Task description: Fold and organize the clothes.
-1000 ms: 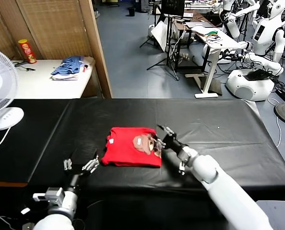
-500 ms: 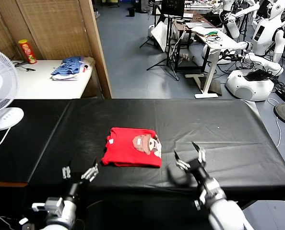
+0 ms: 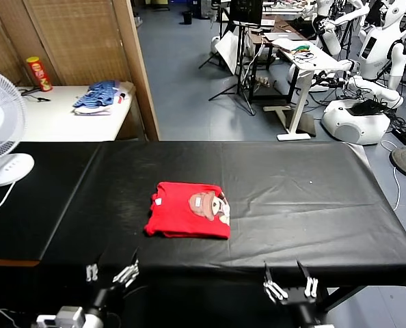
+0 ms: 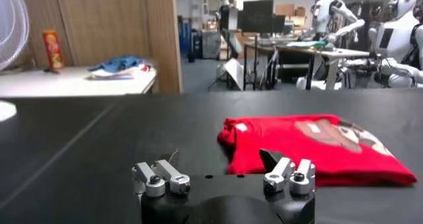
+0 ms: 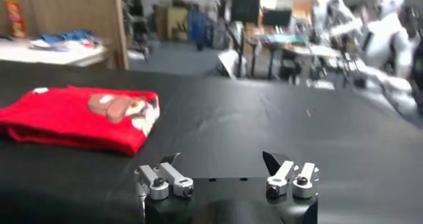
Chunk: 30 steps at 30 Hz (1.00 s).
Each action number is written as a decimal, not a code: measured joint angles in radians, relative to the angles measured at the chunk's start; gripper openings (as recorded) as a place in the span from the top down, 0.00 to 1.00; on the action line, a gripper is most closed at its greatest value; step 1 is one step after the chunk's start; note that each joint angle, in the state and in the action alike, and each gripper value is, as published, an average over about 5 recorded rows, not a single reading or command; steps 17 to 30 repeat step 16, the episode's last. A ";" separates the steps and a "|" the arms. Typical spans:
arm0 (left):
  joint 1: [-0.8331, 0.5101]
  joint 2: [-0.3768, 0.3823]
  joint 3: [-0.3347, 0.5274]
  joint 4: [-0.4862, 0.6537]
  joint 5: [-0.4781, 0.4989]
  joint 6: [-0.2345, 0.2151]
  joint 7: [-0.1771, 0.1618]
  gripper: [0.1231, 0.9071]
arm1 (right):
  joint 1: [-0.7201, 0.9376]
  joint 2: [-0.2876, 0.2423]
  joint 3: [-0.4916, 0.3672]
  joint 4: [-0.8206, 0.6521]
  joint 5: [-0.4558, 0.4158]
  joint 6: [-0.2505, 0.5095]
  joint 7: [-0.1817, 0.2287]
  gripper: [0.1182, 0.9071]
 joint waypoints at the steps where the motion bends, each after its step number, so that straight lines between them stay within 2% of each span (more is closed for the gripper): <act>1: 0.007 0.000 -0.004 -0.007 -0.006 0.012 -0.005 0.14 | -0.017 0.001 0.002 0.011 0.003 -0.007 0.004 0.14; 4: 0.021 0.001 -0.011 -0.027 -0.015 0.045 -0.013 0.14 | -0.051 0.002 0.006 0.035 0.005 -0.018 0.008 0.14; 7: 0.030 0.000 -0.018 -0.043 -0.015 0.059 -0.011 0.14 | -0.068 0.002 0.006 0.046 0.005 -0.019 0.008 0.14; 30: 0.045 -0.003 -0.039 -0.051 -0.019 0.058 -0.001 0.14 | -0.084 0.003 0.006 0.057 0.004 -0.019 0.008 0.14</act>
